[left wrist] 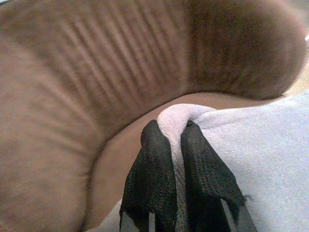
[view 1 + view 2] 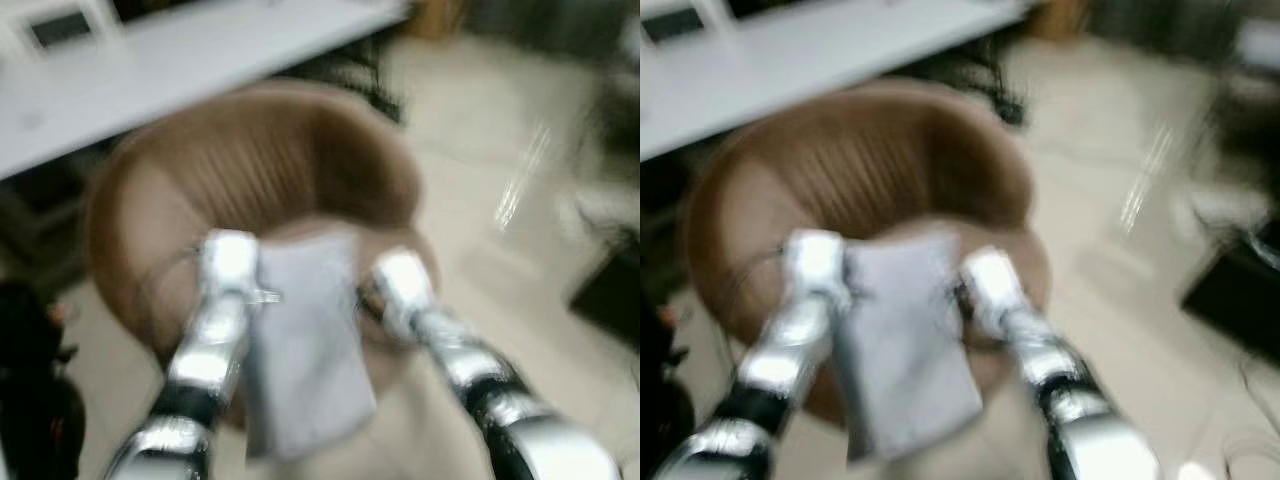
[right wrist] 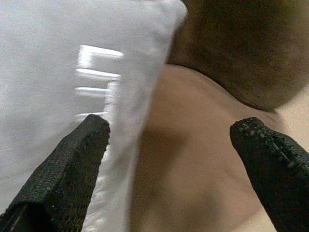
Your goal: Move the pillow to the sofa from floor
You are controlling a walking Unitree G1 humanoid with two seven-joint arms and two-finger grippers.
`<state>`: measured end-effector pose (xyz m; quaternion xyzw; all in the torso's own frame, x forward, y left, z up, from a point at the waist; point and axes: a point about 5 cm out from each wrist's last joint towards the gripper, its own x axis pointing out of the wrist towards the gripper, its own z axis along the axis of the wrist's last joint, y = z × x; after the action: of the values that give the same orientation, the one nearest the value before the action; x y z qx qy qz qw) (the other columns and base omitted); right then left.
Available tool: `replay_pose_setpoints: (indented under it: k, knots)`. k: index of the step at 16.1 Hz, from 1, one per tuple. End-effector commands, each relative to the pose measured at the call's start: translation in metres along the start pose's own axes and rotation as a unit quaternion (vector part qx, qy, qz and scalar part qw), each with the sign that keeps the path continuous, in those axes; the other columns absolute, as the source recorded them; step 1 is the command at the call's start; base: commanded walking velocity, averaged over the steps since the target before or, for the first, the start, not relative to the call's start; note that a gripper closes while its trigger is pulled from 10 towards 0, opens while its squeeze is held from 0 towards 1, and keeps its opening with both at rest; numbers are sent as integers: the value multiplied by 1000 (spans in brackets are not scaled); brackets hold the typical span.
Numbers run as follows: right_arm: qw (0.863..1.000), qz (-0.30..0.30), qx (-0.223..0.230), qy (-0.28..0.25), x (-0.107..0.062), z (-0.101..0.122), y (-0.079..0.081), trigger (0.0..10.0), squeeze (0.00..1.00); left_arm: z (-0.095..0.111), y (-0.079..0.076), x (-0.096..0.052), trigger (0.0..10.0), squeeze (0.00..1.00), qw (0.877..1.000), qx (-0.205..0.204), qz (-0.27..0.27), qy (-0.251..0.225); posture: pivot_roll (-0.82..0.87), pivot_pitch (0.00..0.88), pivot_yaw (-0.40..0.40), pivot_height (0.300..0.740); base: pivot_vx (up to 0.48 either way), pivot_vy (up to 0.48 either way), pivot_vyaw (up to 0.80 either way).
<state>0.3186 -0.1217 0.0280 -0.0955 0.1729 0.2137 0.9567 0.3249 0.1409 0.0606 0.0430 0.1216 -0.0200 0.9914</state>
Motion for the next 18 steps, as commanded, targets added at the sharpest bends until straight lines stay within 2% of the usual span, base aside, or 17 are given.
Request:
replay_pose_setpoints:
  k: [1, 3, 9, 18]
  knots:
    - [999, 29, -3, -23, 10, 16, 19, 10000, 0, 7, 24, 1, 10000, 0, 999, 9, 35, -16, -48, 0, 52, 740, 446, 0, 0]
    - [999, 31, -3, -22, 9, 15, 20, 10000, 0, 9, 22, 0, 10000, 0, 999, 8, 31, -29, -49, 0, 52, 740, 163, 0, 0]
    - [999, 34, -3, -20, 9, 14, 20, 10000, 0, 9, 22, 0, 10000, 0, 999, 6, 34, -29, -51, 0, 52, 740, 0, 0, 0]
    - [999, 37, -2, -18, 8, 11, 21, 10000, 0, 7, 20, 0, 10000, 0, 999, 5, 34, -20, -57, 0, 55, 740, 461, 0, 0]
